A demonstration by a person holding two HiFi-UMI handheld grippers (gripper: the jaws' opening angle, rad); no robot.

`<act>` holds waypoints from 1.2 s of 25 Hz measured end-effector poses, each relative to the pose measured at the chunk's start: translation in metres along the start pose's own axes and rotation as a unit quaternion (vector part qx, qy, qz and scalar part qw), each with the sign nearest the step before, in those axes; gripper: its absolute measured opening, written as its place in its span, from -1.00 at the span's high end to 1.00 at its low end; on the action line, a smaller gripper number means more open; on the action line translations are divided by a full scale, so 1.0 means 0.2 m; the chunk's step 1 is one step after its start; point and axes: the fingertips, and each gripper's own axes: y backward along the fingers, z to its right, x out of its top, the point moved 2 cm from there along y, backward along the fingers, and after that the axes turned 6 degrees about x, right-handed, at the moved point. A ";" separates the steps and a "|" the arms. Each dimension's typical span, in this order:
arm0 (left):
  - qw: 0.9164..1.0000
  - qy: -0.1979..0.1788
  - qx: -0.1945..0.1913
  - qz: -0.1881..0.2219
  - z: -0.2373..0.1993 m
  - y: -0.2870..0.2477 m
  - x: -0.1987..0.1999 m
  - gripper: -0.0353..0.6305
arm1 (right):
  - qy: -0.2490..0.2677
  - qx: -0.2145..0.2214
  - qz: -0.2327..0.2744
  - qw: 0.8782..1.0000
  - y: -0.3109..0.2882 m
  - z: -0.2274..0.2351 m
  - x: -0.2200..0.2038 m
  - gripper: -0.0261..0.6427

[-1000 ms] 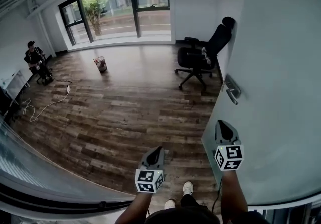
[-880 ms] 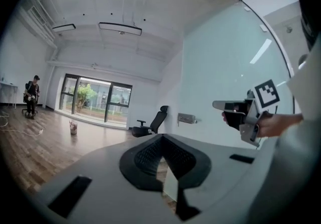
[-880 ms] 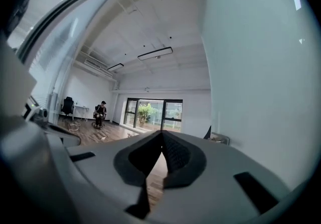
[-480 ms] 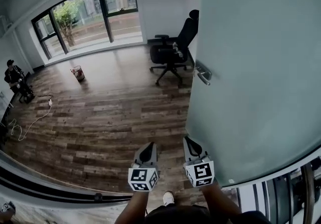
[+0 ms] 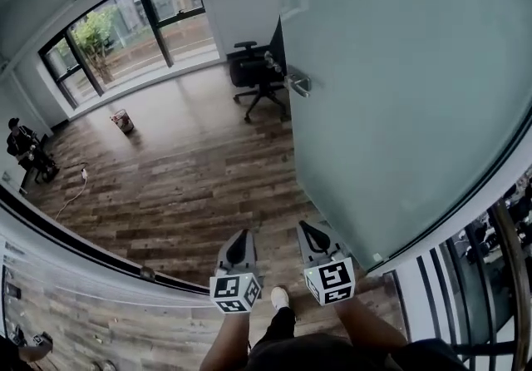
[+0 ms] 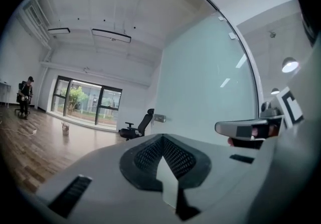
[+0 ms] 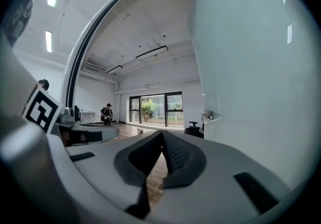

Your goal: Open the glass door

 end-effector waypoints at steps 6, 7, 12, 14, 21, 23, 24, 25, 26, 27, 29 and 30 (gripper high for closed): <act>1.000 -0.010 0.002 0.002 0.28 0.50 -0.11 0.90 | 0.012 0.000 -0.005 1.000 0.54 -0.14 -0.15 0.88; 1.000 -0.011 0.002 0.000 0.31 0.56 -0.13 0.90 | 0.014 -0.002 -0.005 1.000 0.60 -0.16 -0.16 0.88; 1.000 -0.019 0.005 -0.008 0.45 0.86 -0.13 0.90 | 0.025 -0.017 -0.015 0.999 0.89 -0.30 -0.16 0.88; 1.000 -0.022 0.004 -0.009 0.47 0.93 -0.12 0.90 | 0.031 -0.022 -0.013 0.999 0.96 -0.35 -0.15 0.88; 1.000 -0.024 0.005 -0.006 0.44 1.19 -0.19 0.90 | 0.052 -0.010 0.014 0.999 1.11 -0.60 -0.16 0.88; 1.000 -0.029 0.003 -0.003 0.42 1.26 -0.19 0.90 | 0.054 -0.014 0.019 0.998 1.15 -0.67 -0.15 0.88; 1.000 -0.030 0.002 -0.001 0.41 1.30 -0.21 0.90 | 0.054 -0.018 0.022 0.998 1.16 -0.70 -0.16 0.88; 1.000 -0.030 0.003 -0.001 0.38 1.33 -0.22 0.90 | 0.055 -0.021 0.025 0.998 1.17 -0.73 -0.17 0.88; 1.000 -0.030 0.003 -0.001 0.36 1.36 -0.23 0.90 | 0.054 -0.024 0.027 0.998 1.18 -0.77 -0.17 0.88; 1.000 -0.030 0.002 0.000 0.33 1.39 -0.22 0.90 | 0.054 -0.026 0.029 0.998 1.18 -0.80 -0.16 0.88; 1.000 -0.031 -0.004 0.002 0.30 1.44 -0.17 0.90 | 0.053 -0.031 0.029 0.998 1.18 -0.86 -0.10 0.88; 1.000 -0.029 -0.007 0.002 0.29 1.46 -0.14 0.90 | 0.054 -0.034 0.027 0.998 1.19 -0.88 -0.08 0.88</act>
